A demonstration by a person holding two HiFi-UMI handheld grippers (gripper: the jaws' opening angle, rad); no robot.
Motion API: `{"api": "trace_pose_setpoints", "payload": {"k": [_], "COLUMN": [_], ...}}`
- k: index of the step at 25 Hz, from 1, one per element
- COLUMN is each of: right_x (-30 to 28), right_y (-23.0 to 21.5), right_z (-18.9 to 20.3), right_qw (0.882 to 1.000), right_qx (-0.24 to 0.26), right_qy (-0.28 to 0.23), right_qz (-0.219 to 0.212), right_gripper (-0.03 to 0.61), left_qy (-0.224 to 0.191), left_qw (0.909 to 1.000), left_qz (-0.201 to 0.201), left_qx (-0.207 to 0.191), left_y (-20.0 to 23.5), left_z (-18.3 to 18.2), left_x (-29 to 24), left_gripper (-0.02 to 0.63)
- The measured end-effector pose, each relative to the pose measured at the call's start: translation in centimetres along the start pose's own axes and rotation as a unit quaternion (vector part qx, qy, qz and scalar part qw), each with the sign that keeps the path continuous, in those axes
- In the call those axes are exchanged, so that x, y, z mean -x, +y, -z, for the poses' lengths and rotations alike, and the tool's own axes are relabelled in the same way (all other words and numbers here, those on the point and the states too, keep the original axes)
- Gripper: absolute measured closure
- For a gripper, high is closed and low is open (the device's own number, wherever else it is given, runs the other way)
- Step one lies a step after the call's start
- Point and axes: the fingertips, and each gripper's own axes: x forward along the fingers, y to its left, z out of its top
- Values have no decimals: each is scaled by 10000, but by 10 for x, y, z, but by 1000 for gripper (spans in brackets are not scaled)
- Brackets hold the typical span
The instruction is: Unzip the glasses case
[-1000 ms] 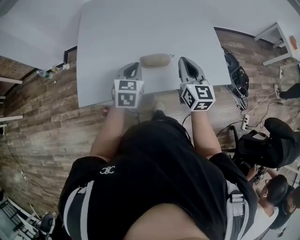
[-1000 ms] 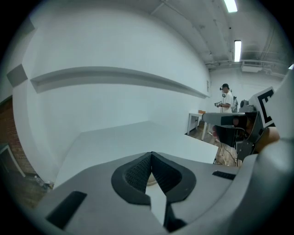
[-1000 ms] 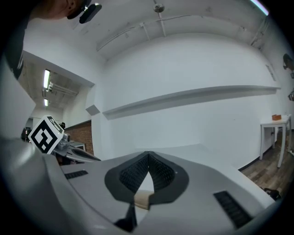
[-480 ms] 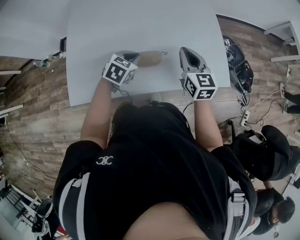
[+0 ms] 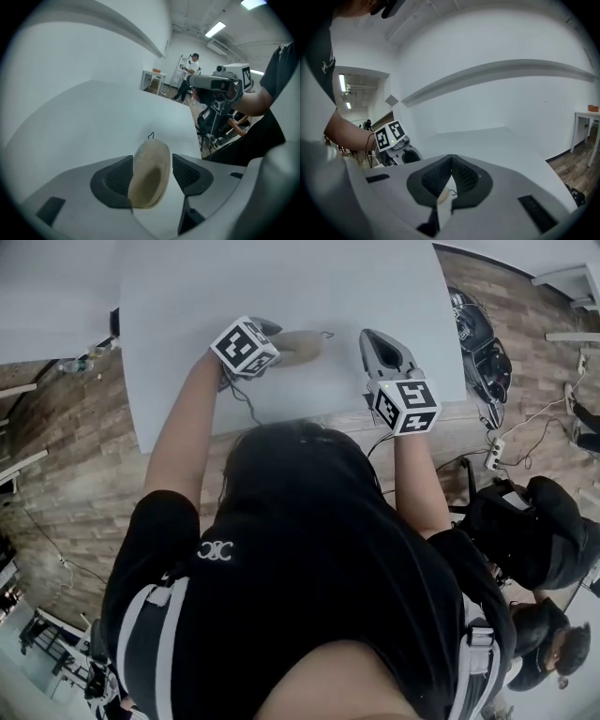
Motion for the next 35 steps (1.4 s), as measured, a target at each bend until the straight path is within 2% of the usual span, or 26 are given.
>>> {"api": "trace_pose_setpoints", "payload": {"k": [2,5,9,11,13,17,18,19,20,22,24,27,29,33,34,35], "right_x": [1,4,7,10,9,1,-1,-5,-10,-19,-25,-25,-28,-37,-41,-46], "right_y": [1,0,-10,-17,-22,-26,-25,-23,-21,-15,-9,0,9,34,41,49], "right_z": [3,11,24,28,30,31,32,33,33,32,29,16,-1,-45,-54,-60], "right_qw": [10000,9995,9982,9978,9975,9977,9977,9977,9978,9978,9978,9981,9976,9954,9948,9939], "right_qx": [25,12,93,23,-53,-146,-182,-217,-249,-304,-358,-486,-682,-876,-897,-951], "right_qy": [33,190,417,458,479,496,506,516,525,537,527,344,111,-384,-439,-445], "right_qz": [70,233,411,489,514,445,412,373,329,245,194,172,68,-113,-194,-336], "right_gripper": [571,571,571,571,571,571,571,571,571,571,571,571,571,567,541,443], "left_qy": [167,525,1014,1173,1279,1334,1328,1289,1191,809,288,-716,-1275,-1809,-1919,-2026], "left_qw": [9996,9962,9818,9747,9714,9717,9713,9711,9723,9783,9845,9903,9895,9832,9804,9768], "left_qz": [232,696,1603,1900,2001,1940,1966,1999,2006,1906,1729,1188,680,-128,-327,-550], "left_qx": [-56,-24,108,80,-29,-183,-191,-176,-142,-31,60,121,76,-208,-312,-428], "left_y": [6,8,-9,-21,-27,-38,-44,-49,-51,-46,-41,-35,-28,-19,-18,-17], "left_z": [-3,5,22,26,29,30,31,33,33,28,20,-5,-24,-48,-53,-58], "left_x": [-14,-38,-60,-68,-72,-76,-77,-78,-77,-73,-65,-45,-25,16,26,36], "left_gripper": [353,347,249,227,207,209,217,260,265,300,302,304,304,305,305,305]}}
